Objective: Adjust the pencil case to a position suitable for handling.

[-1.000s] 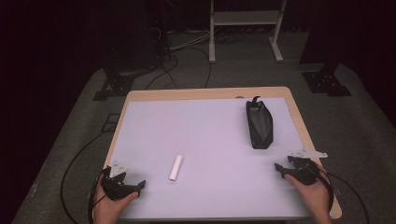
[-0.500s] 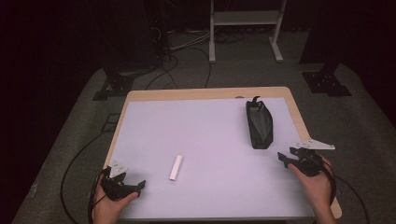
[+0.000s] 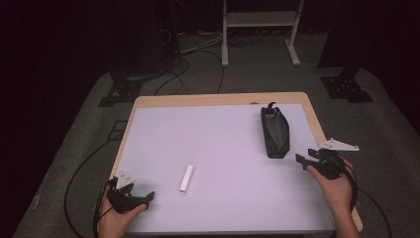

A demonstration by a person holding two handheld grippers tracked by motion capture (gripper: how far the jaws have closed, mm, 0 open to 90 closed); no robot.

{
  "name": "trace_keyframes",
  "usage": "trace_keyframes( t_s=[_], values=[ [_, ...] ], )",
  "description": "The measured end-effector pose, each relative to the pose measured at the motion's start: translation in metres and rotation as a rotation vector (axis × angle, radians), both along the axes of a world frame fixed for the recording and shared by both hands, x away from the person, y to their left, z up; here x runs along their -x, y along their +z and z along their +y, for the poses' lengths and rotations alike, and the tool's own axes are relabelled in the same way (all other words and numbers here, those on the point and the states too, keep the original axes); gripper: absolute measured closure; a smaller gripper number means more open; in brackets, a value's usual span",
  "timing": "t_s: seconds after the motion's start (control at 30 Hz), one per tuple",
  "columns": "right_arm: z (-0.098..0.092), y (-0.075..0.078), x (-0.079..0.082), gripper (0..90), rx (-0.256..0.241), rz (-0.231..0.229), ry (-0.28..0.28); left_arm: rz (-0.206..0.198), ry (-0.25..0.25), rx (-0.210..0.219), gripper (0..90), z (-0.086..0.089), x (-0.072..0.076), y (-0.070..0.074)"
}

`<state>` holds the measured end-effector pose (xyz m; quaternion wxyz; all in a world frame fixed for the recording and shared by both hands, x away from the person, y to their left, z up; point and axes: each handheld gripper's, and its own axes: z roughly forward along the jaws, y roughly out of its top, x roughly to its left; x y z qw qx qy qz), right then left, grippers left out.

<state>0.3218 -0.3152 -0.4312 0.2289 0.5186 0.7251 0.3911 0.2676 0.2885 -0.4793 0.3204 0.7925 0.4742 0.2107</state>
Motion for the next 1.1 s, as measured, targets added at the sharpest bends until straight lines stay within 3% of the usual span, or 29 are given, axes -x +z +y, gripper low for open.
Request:
trace_keyframes(
  t_s=[0.47,1.1],
  values=[
    [0.005,0.013,-0.015,43.4,-0.021,-0.015,0.006,0.0,0.0,0.0,0.0,0.0,0.0,0.0],
    [0.019,0.023,-0.055,43.9,-0.02,-0.007,-0.008,0.0,0.0,0.001,0.0,0.0,0.0,0.0]
  ],
)
